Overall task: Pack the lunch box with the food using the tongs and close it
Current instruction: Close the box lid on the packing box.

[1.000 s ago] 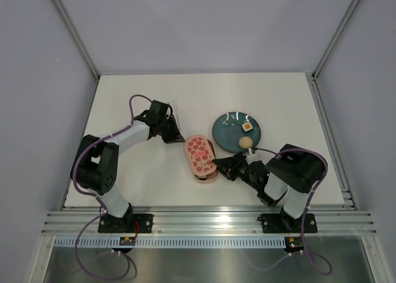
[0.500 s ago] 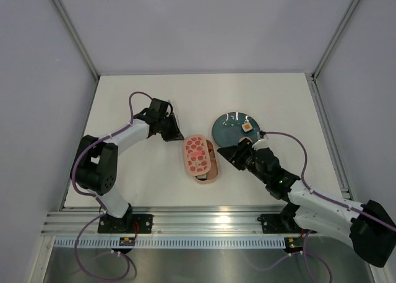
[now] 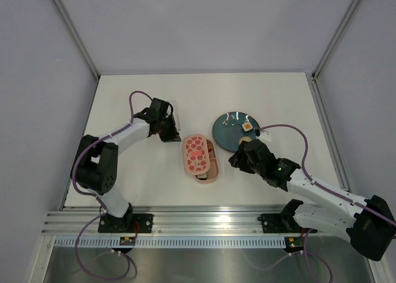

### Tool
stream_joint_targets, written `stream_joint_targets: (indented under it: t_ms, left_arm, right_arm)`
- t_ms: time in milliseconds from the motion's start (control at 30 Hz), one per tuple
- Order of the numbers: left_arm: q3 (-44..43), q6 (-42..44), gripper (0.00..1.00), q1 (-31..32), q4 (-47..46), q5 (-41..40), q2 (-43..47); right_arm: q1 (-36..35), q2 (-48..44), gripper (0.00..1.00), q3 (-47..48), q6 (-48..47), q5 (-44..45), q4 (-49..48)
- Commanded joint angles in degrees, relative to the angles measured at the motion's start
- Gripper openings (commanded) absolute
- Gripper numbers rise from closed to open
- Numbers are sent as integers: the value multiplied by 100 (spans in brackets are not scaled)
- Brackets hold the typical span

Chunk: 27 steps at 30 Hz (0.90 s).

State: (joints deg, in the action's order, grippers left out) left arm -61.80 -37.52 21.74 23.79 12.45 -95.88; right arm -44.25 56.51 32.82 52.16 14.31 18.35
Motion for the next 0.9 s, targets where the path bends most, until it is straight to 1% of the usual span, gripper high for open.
stream_joint_targets:
  t_ms: [0,100,167,300,400,467,633,767,867]
  left_arm:
    - [-34,113,0,24,72,-348,166]
    - [-25,130,0,24,135,-497,192]
    - [-77,139,0,24,178,-506,53]
    - [-183,140,0,50,126,-384,-211]
    - [-262,148,0,111,108,-375,-300]
    - [-280,157,0,146,99,-305,-335]
    - [-254,104,0,278,29,-129,-441]
    - [-122,-1,0,366,-217,64,-344]
    - [-131,-1,0,410,-235,143,-318]
  right_arm:
    - [-40,79,55,409,-338,116,239]
    - [-40,220,55,515,-452,38,240]
    - [-40,351,55,585,-522,2,222]
    - [-49,685,55,875,-698,-164,187]
    - [-49,1053,55,1173,-804,-454,38]
    - [-75,1221,56,1332,-874,-499,72]
    - [-101,1521,57,1464,-822,-692,-121]
    - [-101,1670,58,1499,-690,-780,-226]
    - [-93,1819,59,1561,-629,-763,-226]
